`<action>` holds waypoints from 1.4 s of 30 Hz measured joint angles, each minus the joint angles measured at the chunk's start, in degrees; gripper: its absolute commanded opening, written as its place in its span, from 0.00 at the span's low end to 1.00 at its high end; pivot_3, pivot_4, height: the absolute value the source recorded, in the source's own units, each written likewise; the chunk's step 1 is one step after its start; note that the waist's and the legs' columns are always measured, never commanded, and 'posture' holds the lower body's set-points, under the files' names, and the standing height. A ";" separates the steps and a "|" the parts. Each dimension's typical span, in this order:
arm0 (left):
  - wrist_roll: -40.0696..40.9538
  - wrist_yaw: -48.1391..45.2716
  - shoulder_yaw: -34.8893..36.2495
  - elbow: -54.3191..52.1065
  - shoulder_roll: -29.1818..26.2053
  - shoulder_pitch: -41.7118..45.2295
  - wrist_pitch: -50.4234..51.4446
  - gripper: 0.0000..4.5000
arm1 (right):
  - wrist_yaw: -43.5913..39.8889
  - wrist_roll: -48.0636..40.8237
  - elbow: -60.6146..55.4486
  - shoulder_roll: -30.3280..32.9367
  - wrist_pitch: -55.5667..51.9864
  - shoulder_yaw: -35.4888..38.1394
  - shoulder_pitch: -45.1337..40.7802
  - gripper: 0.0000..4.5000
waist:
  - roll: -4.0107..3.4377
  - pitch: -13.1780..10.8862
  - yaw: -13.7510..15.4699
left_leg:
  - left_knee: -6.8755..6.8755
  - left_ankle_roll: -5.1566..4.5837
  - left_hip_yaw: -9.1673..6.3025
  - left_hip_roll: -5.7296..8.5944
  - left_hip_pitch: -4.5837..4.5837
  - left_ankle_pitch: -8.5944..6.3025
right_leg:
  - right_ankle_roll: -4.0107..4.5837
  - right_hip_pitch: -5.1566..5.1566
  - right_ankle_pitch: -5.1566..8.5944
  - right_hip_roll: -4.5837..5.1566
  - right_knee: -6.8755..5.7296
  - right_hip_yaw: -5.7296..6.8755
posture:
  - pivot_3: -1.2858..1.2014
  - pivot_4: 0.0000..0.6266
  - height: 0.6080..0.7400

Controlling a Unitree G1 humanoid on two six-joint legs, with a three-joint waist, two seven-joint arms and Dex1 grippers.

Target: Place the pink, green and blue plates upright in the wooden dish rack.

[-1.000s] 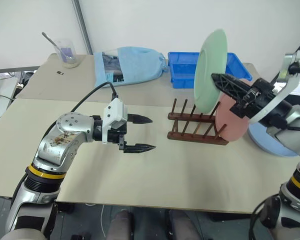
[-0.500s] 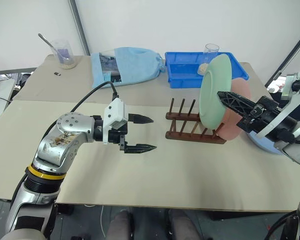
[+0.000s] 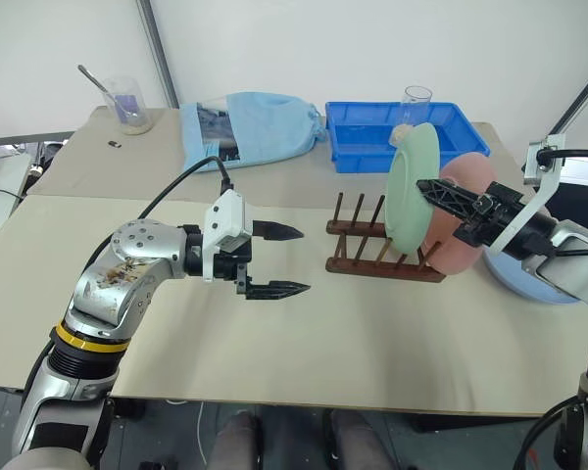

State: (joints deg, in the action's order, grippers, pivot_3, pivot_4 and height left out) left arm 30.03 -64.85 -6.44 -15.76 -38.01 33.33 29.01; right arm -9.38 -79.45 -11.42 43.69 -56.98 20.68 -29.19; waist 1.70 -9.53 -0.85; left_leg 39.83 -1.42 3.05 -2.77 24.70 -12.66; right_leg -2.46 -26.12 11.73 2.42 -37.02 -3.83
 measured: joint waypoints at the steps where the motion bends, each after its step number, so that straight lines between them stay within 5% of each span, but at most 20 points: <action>1: 0.41 0.17 0.11 -0.11 0.02 0.00 0.05 1.00 | 0.05 0.46 0.71 0.00 0.00 -0.11 -0.36 0.17 | 0.00 0.00 0.00 | 0.00 0.00 0.01 0.00 0.00 0.00 | 0.00 0.00 0.00 0.01 0.00 0.00 | 0.52 0.24 0.67; 12: 1.70 1.18 0.41 -0.34 0.77 0.00 0.38 1.00 | -0.22 7.87 1.02 0.68 1.52 0.14 -6.42 1.00 | 0.00 0.00 -0.04 | -0.01 0.00 0.03 0.00 0.00 0.00 | -0.02 -0.02 -0.01 0.00 0.00 -0.01 | 0.52 0.24 0.67; 20: 2.14 1.10 0.26 -1.08 1.60 0.07 2.37 1.00 | -7.20 11.31 -0.23 12.72 2.85 11.44 -3.55 1.00 | 0.00 0.00 0.85 | -0.03 -0.02 0.01 0.04 0.13 -0.01 | -0.02 -0.01 -0.02 0.05 0.20 0.00 | 0.52 0.24 0.67; 29: 7.04 -1.57 -0.77 -3.64 0.64 0.91 8.31 1.00 | -34.35 33.21 -3.14 23.52 5.66 29.95 37.47 1.00 | -0.08 0.04 0.96 | 0.04 -0.01 0.07 0.04 -0.07 -0.01 | 0.08 0.13 0.12 0.03 0.18 -0.08 | 0.52 0.24 0.67; 34: 7.15 -2.02 -1.80 -3.76 2.40 2.21 8.19 1.00 | -40.31 51.02 -2.10 23.11 20.68 19.69 48.61 1.00 | -0.09 0.06 -0.48 | 0.05 0.01 0.16 0.05 -0.53 -0.01 | 0.19 0.52 0.18 0.04 0.19 -0.18 | 0.52 0.24 0.67; 42: 6.16 -2.76 -3.46 -5.32 1.97 1.35 7.83 1.00 | -37.86 67.05 16.48 19.73 38.37 -3.44 30.03 1.00 | -0.11 0.05 -1.46 | -0.06 0.00 0.11 0.08 -0.55 -0.01 | 0.25 0.53 0.23 -0.01 0.15 -0.19 | 0.52 0.24 0.67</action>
State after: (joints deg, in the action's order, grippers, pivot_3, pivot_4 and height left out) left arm 36.18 -67.61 -9.91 -21.09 -36.04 34.68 36.85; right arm -47.24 -12.40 5.06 63.42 -18.62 17.25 0.84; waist 1.58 -9.47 -2.32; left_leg 39.76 -1.42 3.17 -2.69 24.16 -12.67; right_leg -2.22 -25.59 11.97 2.41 -36.87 -4.02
